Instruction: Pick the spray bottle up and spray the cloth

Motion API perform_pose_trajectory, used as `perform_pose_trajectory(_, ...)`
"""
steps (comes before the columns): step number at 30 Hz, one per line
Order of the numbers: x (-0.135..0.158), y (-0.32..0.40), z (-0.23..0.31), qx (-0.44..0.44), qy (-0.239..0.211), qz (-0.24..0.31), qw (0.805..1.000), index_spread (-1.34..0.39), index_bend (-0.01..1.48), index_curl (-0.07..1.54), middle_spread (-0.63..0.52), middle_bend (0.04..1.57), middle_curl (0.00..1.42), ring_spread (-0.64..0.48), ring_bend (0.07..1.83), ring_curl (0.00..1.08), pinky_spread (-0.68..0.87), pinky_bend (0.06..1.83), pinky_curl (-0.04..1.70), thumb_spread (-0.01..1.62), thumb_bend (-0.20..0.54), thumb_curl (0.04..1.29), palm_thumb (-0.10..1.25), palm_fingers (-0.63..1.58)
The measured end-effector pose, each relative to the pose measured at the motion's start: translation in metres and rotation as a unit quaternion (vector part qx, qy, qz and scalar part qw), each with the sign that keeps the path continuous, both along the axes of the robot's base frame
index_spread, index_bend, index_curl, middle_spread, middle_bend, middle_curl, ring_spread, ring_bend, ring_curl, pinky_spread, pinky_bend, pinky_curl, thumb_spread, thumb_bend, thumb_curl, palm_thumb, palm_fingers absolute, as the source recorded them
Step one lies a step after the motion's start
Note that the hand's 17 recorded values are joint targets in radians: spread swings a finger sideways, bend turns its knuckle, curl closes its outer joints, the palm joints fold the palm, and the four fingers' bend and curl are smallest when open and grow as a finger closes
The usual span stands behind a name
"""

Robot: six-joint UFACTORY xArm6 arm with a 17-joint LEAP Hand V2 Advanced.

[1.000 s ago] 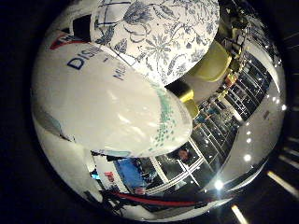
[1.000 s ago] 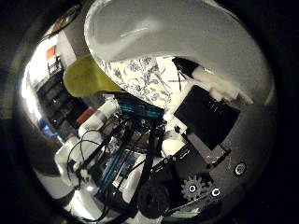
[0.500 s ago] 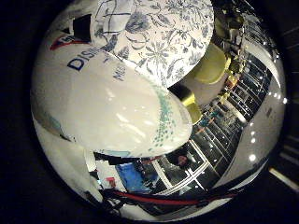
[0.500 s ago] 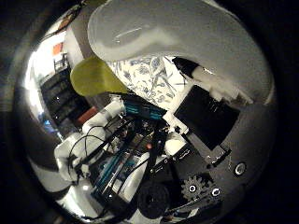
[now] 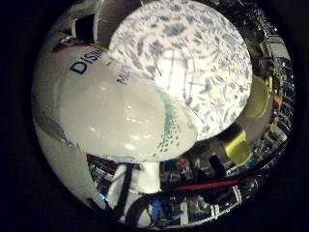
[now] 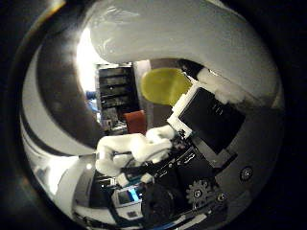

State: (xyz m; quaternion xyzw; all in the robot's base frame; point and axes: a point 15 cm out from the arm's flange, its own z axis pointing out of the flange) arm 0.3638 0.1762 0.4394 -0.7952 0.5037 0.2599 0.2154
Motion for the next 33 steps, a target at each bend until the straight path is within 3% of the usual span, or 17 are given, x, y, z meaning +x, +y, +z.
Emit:
perform_pose_trajectory(12, -0.025, 0.068, -0.105, 0.173, -0.01, 0.066, 0.983, -0.19, 1.17, 0.68, -0.07, 1.37, 0.59, -0.16, 1.46, 0.6, -0.23, 1.03, 1.23, 0.91, -0.015, 0.77, 1.06, 1.2)
perform_pose_trajectory(20, -0.006, 0.089, -0.136, 0.237, -0.055, 0.08, 0.967, -0.19, 1.18, 0.69, -0.07, 1.37, 0.59, -0.16, 1.46, 0.6, -0.23, 1.03, 1.24, 0.89, -0.016, 0.79, 1.05, 1.2)
perform_pose_trajectory(33, 0.004, 0.101, -0.193, 0.252, -0.009, 0.062, 0.966, -0.19, 1.18, 0.69, -0.07, 1.36, 0.59, -0.16, 1.47, 0.59, -0.23, 1.04, 1.22, 0.87, -0.018, 0.8, 1.03, 1.2)
